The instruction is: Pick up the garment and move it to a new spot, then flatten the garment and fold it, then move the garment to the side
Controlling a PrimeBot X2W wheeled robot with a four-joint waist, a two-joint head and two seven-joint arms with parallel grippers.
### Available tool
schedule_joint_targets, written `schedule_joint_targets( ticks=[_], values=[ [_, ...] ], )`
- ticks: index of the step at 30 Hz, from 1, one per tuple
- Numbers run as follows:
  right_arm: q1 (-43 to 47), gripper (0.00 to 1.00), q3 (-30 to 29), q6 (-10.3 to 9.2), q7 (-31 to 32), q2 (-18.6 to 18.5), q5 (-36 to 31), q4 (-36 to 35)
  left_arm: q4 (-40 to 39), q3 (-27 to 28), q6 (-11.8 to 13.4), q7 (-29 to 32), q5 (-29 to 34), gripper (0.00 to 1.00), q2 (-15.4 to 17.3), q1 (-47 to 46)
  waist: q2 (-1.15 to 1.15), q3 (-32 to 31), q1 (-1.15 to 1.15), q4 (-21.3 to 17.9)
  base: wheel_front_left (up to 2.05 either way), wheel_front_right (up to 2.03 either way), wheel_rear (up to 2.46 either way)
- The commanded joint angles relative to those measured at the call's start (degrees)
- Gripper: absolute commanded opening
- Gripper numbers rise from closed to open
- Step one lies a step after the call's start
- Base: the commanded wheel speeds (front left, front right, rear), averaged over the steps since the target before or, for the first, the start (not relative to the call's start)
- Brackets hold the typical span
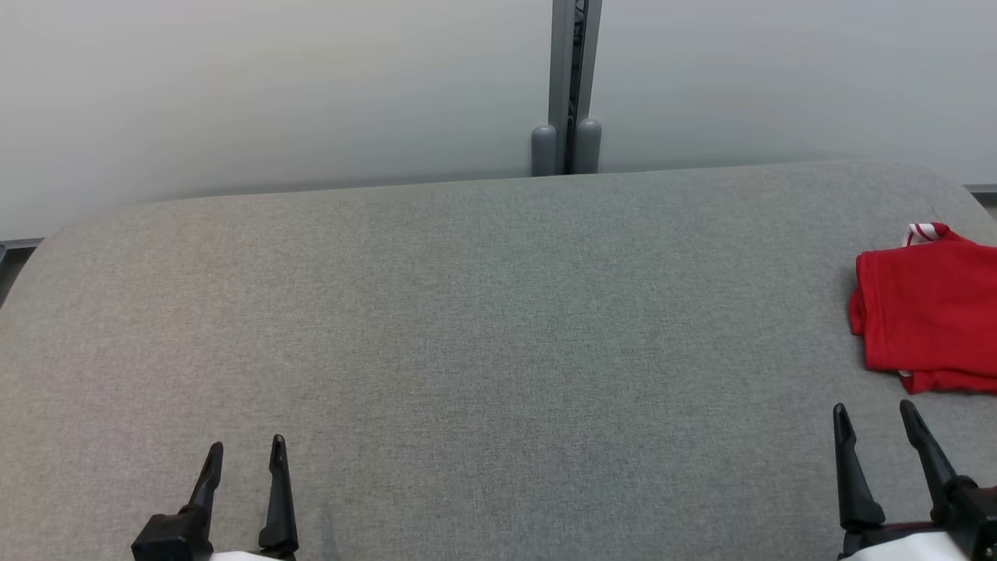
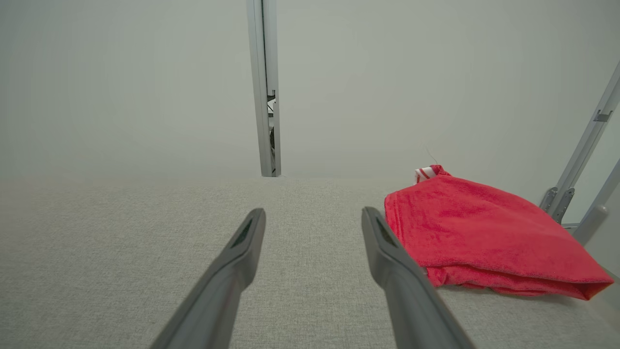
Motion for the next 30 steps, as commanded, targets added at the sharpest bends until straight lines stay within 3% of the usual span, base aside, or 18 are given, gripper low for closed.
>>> schedule_joint_targets(
  ticks=[1,29,30],
  values=[
    [0.95,1.0,0.03,-0.02,-0.23,0.16,-0.55,0.24,0.5,-0.07,-0.2,-0.26,0.64,1.0,0.24,0.46,0.0,-0.51,0.0,0.34,0.0,0.0,0.0],
    [0.77,1.0,1.56,-0.02,-0.25,1.49,-1.16,0.02,3.04,-1.57,-0.99,-0.25,0.19,1.0,0.24,-1.44,0.0,-2.25,0.0,1.43,0.0,0.0,0.0],
    [0.78,0.0,1.57,0.0,0.0,1.61,-1.32,-0.09,3.05,-1.68,-0.99,0.01,0.23,0.0,0.0,-0.5,0.0,-2.25,0.0,1.43,0.0,0.0,0.0]
  ],
)
